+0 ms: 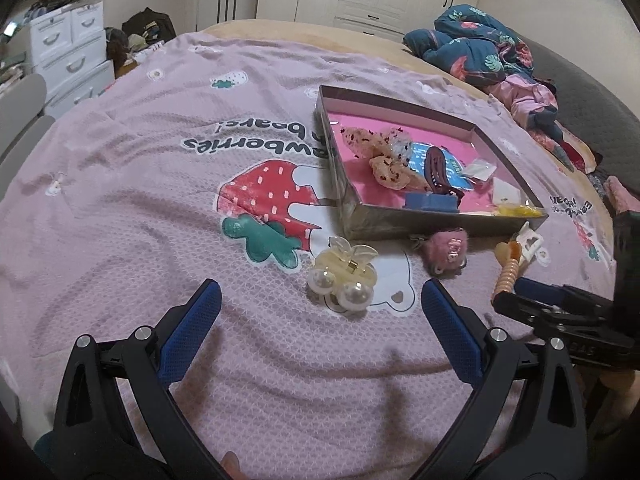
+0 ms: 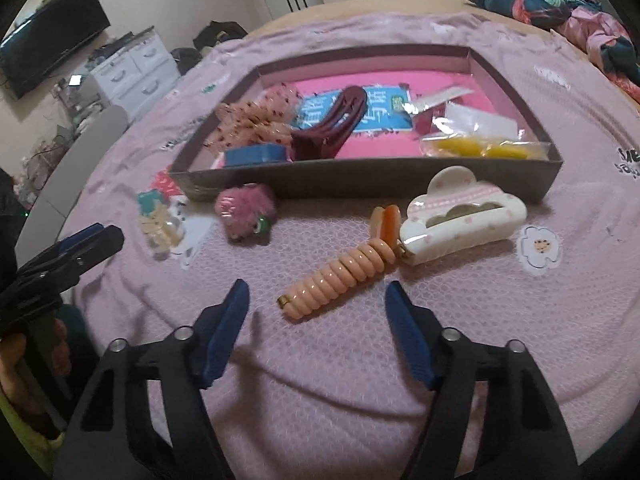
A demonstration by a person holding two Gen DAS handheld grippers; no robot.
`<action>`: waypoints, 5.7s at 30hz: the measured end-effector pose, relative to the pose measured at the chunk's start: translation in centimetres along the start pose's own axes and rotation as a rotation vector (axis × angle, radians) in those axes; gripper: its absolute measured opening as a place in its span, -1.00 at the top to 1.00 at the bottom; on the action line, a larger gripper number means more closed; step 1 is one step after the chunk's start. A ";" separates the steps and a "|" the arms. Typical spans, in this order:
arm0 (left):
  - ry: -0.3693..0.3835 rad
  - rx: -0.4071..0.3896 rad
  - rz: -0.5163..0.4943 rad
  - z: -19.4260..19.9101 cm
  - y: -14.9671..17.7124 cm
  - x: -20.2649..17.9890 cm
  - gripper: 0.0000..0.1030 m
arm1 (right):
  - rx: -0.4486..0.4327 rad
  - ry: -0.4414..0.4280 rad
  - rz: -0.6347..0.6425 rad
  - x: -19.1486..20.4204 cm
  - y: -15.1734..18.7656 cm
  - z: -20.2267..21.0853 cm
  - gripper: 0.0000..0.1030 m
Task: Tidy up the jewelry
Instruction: 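Grasp the peach coiled hair tie with the right gripper while the left grasps the pearl claw clip, then carry the coiled hair tie with the right gripper while the left carries the pearl clip over the box, then open the left gripper into the box while the right releases the coiled hair tie, then grasp the pink fluffy clip with the left gripper while the right grasps the white cloud claw clip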
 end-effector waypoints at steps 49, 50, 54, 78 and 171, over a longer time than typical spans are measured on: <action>0.081 -0.087 -0.063 5.0 -3.3 -3.7 0.29 | -0.177 -0.155 0.184 2.8 -1.3 9.3 0.67; 0.083 -0.091 -0.066 5.1 -3.5 -3.9 0.29 | -0.185 -0.152 0.185 2.7 -1.4 9.6 0.67; 0.095 -0.107 -0.078 5.4 -4.6 -5.1 0.29 | -0.204 -0.143 0.186 2.3 -1.7 10.5 0.67; 0.164 -0.155 -0.131 4.6 -9.8 -10.6 0.29 | -0.347 -0.047 0.193 -0.9 -6.7 15.5 0.67; 0.073 0.108 -0.124 -4.2 -1.9 -9.2 -0.80 | -0.088 0.076 0.122 -7.5 -2.6 1.8 -0.89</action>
Point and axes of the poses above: each gripper's, at about its wrist camera, not at the fingertips, and z roughly against the way its jaws point, x to its left, y to its underside, the point moved 1 cm from there along -z, roughly the way its jaws point, and after that the axes turned 11 degrees about -y, right-handed, at the moved point
